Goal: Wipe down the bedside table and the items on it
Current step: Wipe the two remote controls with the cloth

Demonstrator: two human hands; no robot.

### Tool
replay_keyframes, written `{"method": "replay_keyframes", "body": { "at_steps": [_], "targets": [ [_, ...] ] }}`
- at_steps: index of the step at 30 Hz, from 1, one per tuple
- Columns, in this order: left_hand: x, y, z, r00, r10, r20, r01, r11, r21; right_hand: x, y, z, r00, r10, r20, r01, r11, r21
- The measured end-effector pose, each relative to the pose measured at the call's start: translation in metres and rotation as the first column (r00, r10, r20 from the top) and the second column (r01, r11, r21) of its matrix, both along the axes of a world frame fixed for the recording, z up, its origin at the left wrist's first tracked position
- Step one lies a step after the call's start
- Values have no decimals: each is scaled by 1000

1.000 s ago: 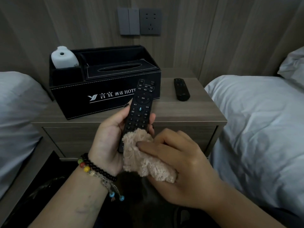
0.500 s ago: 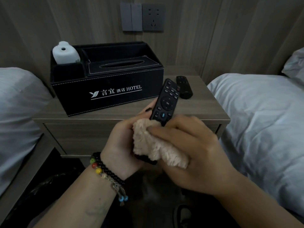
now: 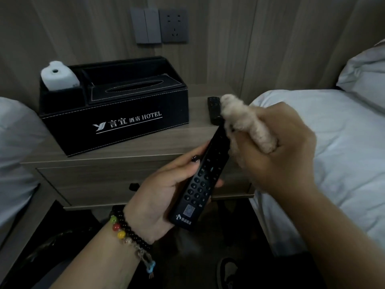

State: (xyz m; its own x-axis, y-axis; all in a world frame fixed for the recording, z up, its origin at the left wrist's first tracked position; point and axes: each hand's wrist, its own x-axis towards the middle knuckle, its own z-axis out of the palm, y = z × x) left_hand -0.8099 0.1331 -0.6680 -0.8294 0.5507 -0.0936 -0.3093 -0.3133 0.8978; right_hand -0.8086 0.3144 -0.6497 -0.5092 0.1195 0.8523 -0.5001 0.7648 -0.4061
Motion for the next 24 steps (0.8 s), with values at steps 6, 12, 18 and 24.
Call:
{"method": "replay_keyframes", "body": {
  "at_steps": [6,12,18,24],
  "targets": [
    [0,-6,0,996,54,67,-57,997,51,8,-30,-12,986,163,-39,-135,911,389],
    [1,-9,5,995,62,-81,-70,992,-103,-13,14,-2,991,-118,-70,124,988,95],
    [3,-4,9,992,64,-113,-78,989,-123,-6,-3,-6,1000,-25,-13,25,1000,10],
    [2,-9,10,991,102,-84,-109,990,-85,-11,9,1,981,-132,142,152,979,-139]
  ]
}}
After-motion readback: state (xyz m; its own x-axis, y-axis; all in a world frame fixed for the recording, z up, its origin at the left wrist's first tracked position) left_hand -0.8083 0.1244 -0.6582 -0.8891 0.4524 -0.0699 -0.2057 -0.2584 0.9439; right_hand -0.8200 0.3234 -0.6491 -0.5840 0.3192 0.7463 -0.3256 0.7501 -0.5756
